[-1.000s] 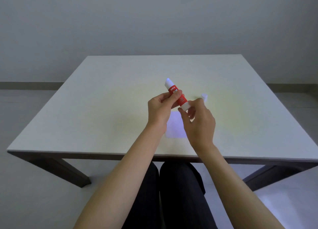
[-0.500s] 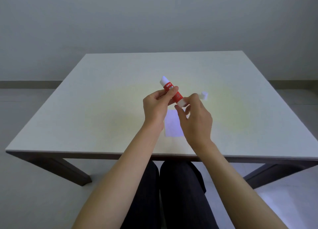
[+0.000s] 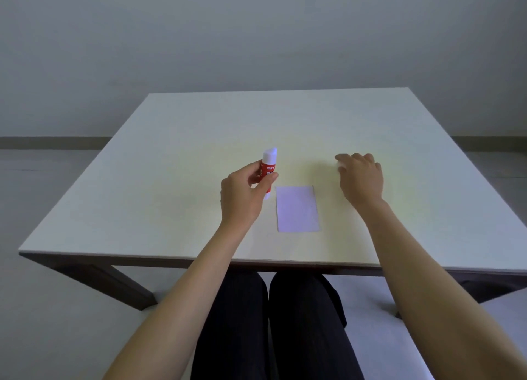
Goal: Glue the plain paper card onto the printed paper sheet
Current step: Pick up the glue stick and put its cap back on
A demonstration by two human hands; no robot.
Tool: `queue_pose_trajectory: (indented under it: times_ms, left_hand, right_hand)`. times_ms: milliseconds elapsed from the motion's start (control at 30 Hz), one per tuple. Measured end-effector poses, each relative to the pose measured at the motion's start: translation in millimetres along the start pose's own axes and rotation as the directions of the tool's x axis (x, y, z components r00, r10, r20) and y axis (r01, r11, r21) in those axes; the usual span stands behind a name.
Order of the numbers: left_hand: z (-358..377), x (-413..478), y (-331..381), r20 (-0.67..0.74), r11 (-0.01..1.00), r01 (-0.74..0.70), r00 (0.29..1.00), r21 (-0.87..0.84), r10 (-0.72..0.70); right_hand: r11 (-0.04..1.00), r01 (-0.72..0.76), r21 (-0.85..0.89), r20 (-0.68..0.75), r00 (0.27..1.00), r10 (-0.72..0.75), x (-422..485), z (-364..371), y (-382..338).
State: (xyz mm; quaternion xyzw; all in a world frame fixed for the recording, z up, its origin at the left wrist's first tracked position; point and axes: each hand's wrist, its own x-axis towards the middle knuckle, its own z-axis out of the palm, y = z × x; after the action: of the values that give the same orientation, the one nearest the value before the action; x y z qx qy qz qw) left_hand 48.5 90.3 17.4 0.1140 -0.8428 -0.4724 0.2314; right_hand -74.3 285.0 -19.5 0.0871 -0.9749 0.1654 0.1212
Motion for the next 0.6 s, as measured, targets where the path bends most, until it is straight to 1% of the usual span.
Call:
queue_pose_trajectory:
  times_ms: [33,67,100,133,167,200,267,333,400,500,600]
  left_hand:
    - [-0.2,0.3,-0.9,0.015,1.000,-0.011,1.000,0.006,0.011]
    - [-0.2,0.9,-1.7,0.034,1.000,-0.025,0.999,0.010,0.025]
    - [0.0,1.4,-2.1,0.056,0.999,-0.038,0.998,0.012,0.038]
    - [0.8,2.0,-2.0,0.080,0.999,-0.049,0.996,0.014,0.048]
    - [1.5,2.2,-1.5,0.103,0.998,-0.062,0.993,0.017,0.059]
    - [2.5,1.9,-0.7,0.125,0.997,-0.075,0.990,0.020,0.072]
    - [4.0,0.6,1.4,0.151,0.995,-0.099,0.984,0.025,0.094]
    - [3.8,-0.5,2.4,0.146,0.993,-0.112,0.983,0.021,0.108]
    - [2.1,-0.9,1.8,0.139,0.994,-0.109,0.985,0.014,0.106]
    - [-0.3,-2.0,1.6,0.155,0.993,-0.112,0.982,0.023,0.107]
    - [-2.0,-2.9,2.1,0.169,0.986,-0.146,0.977,0.085,0.130]
  right_hand:
    - [0.985,-0.015,0.173,-0.024,1.000,0.020,-2.5,-5.3,-6.3]
    - [0.910,-0.026,0.413,-0.009,0.999,0.033,-7.0,-12.1,-14.4]
    - [0.757,-0.035,0.652,0.034,0.999,0.016,-13.2,-20.9,-24.4]
    - [0.579,-0.038,0.815,0.071,0.997,-0.034,-20.9,-31.6,-35.8]
    - [0.448,-0.032,0.893,0.088,0.991,-0.103,-28.2,-41.3,-45.6]
    - [0.386,-0.019,0.922,0.091,0.981,-0.169,-34.3,-48.1,-53.8]
    - [0.363,0.016,0.932,0.079,0.966,-0.246,-42.0,-56.0,-66.6]
    - [0.349,0.013,0.937,0.076,0.968,-0.239,-44.6,-60.1,-72.6]
    - [0.358,0.015,0.933,0.069,0.973,-0.221,-45.0,-61.1,-73.9]
    - [0.420,0.052,0.906,0.048,0.974,-0.223,-44.9,-61.5,-72.9]
    - [0.516,0.084,0.853,0.060,0.965,-0.255,-44.8,-62.0,-72.3]
